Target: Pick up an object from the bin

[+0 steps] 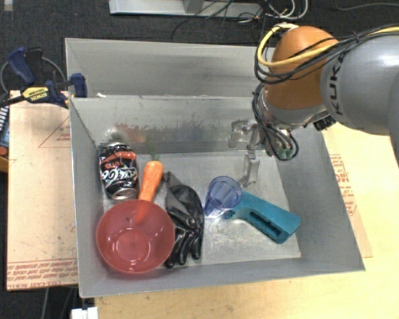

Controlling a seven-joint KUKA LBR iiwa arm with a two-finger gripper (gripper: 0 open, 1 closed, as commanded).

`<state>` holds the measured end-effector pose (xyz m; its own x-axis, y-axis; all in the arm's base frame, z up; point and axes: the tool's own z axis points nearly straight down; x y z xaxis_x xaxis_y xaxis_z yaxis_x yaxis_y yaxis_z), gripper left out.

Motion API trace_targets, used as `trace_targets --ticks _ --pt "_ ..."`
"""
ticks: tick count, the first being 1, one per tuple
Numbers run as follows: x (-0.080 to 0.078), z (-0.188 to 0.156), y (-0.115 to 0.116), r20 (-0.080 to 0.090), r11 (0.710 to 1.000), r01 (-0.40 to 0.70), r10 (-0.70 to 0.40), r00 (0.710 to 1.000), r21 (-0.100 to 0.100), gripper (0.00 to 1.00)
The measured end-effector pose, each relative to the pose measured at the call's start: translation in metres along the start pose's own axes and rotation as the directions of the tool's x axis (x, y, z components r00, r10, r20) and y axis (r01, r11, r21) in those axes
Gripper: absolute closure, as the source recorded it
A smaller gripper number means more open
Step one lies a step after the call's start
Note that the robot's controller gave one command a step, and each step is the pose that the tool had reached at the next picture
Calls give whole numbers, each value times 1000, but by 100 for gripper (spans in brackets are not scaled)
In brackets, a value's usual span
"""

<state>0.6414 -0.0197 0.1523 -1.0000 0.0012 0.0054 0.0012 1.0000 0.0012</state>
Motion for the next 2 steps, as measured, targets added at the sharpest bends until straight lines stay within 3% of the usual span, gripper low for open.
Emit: trace_targets --ticks 1,2 --pt "-2 -5 0 8 1000 1 -1 1000 0 0" --pt "58 78 -10 4 987 163 -162 987 -6 0"
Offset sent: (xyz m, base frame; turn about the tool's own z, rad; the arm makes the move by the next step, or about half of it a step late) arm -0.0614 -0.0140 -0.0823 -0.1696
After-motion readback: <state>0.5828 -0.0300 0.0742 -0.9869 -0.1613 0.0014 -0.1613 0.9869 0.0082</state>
